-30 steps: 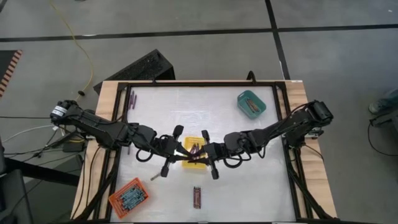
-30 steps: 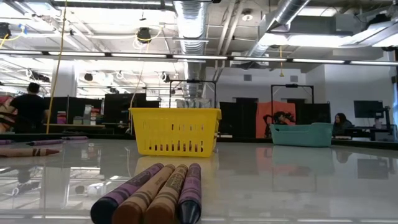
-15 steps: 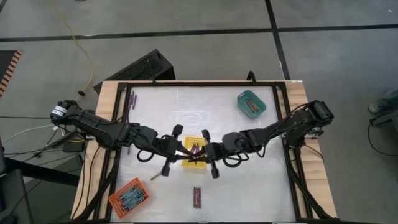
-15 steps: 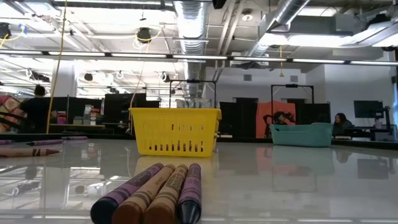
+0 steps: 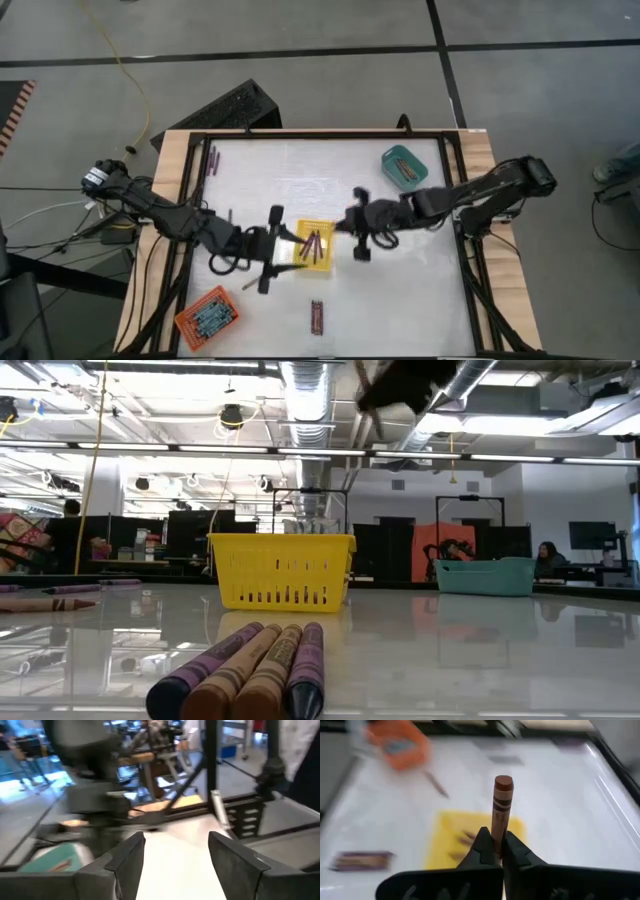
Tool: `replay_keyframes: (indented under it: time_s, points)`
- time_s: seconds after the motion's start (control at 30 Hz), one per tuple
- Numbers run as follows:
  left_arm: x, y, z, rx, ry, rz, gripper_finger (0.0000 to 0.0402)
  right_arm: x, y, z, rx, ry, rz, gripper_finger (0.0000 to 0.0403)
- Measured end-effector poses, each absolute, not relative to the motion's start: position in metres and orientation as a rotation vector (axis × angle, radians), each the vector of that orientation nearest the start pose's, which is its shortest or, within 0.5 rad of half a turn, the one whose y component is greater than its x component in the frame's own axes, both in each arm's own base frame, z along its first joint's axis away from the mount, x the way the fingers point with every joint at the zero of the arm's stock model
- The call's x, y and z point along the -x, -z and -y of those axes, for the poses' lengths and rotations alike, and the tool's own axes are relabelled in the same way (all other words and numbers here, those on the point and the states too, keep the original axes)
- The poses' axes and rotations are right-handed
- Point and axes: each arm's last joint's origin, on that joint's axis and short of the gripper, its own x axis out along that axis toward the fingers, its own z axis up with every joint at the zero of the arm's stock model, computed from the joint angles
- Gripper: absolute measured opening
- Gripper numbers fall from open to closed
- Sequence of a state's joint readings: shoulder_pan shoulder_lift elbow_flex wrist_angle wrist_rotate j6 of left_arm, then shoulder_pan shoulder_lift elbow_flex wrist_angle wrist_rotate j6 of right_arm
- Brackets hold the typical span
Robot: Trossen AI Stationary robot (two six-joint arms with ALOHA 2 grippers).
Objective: Sort crayons
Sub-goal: Put the brown crayon into the green bin
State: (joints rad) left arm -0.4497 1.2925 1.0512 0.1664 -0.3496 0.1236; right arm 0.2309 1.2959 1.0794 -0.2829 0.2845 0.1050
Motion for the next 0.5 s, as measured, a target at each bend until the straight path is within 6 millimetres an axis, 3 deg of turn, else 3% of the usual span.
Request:
replay_keyframes:
  time_s: [0.2,0.33,0.5]
  points:
    - [-0.267,-0.322,0.141,-0.111,0.165,-0.152,0.0210,-0.230,-0.324,-0.004,-0.098,0.384,-0.675,0.0001]
    - [-0.277,-0.283,0.161,-0.092,0.171,-0.224,0.0203,-0.201,-0.326,0.031,-0.185,0.568,-0.755,0.0000]
    - [-0.298,-0.228,0.188,-0.089,0.180,-0.306,0.0194,-0.184,-0.323,0.074,-0.320,0.723,-0.801,0.0000]
